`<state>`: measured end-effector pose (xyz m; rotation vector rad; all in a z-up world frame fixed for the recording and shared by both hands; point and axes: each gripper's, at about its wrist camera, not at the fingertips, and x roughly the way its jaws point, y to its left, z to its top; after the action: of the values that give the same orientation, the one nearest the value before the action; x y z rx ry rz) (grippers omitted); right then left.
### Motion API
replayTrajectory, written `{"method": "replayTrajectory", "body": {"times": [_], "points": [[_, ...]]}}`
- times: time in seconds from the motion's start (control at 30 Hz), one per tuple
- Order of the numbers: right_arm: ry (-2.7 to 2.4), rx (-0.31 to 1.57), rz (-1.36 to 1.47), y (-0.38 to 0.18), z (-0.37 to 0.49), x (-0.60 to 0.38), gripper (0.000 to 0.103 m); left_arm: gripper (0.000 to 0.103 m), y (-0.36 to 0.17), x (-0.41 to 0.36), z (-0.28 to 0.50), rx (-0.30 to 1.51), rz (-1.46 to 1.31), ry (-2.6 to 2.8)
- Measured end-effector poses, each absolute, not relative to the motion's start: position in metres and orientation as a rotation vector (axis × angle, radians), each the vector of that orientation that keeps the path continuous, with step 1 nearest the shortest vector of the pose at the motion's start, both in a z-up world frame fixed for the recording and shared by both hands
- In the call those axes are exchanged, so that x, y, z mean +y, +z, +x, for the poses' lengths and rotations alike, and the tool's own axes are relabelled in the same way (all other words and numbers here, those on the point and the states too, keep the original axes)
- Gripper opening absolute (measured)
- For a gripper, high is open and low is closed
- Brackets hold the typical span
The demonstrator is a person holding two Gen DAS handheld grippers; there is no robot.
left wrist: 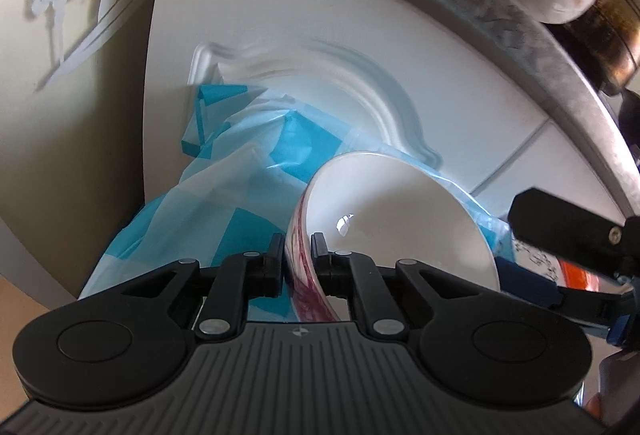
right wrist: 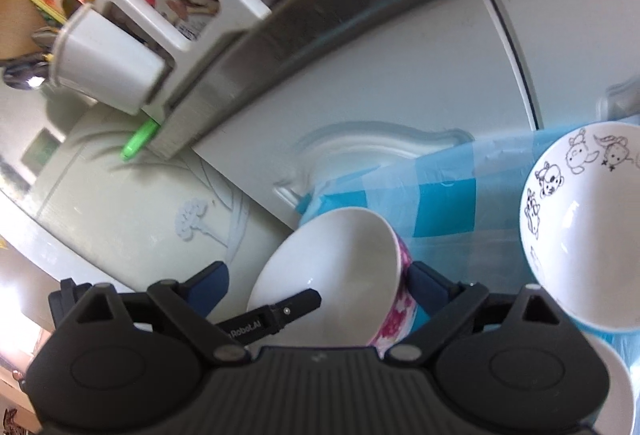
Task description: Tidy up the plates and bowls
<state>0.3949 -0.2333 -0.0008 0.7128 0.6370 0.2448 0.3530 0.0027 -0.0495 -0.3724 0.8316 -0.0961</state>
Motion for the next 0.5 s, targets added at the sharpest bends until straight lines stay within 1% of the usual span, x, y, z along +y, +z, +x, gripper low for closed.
{"method": "replayTrajectory", "body": {"times": [0.17, 0.2, 0.23, 0.27, 0.3, 0.37, 0.4, 0.43, 0.5], "points": [[0.257, 0.562, 0.732, 0.024, 0.362, -0.233, 0.096, 0.009, -0.019, -0.001, 0.328, 0.789, -0.365, -0.113], [0.262, 0.545, 0.734, 0.029, 0.354, -0.234, 0.096, 0.013, -0.012, -0.003, 0.321, 0.778, -0.359, -0.123], [0.315, 0.522, 0.764, 0.034, 0.346, -0.235, 0.083, 0.021, -0.005, -0.007, 0.314, 0.77, -0.351, -0.148], [0.397, 0.513, 0.829, 0.036, 0.34, -0.235, 0.077, 0.022, 0.001, -0.014, 0.307, 0.768, -0.331, -0.162], [0.415, 0.508, 0.848, 0.041, 0.333, -0.231, 0.076, 0.022, 0.006, -0.022, 0.299, 0.765, -0.31, -0.171], [0.326, 0.452, 0.738, 0.06, 0.308, -0.22, 0.077, 0.022, 0.013, -0.029, 0.285, 0.752, -0.324, -0.187], [0.344, 0.419, 0.726, 0.067, 0.296, -0.22, 0.077, 0.023, 0.013, -0.031, 0.283, 0.774, -0.321, -0.204], [0.358, 0.396, 0.737, 0.072, 0.285, -0.223, 0.079, 0.021, 0.011, -0.033, 0.281, 0.783, -0.313, -0.186], [0.313, 0.362, 0.757, 0.077, 0.266, -0.234, 0.083, 0.014, 0.004, -0.03, 0.279, 0.802, -0.327, -0.134]]}}
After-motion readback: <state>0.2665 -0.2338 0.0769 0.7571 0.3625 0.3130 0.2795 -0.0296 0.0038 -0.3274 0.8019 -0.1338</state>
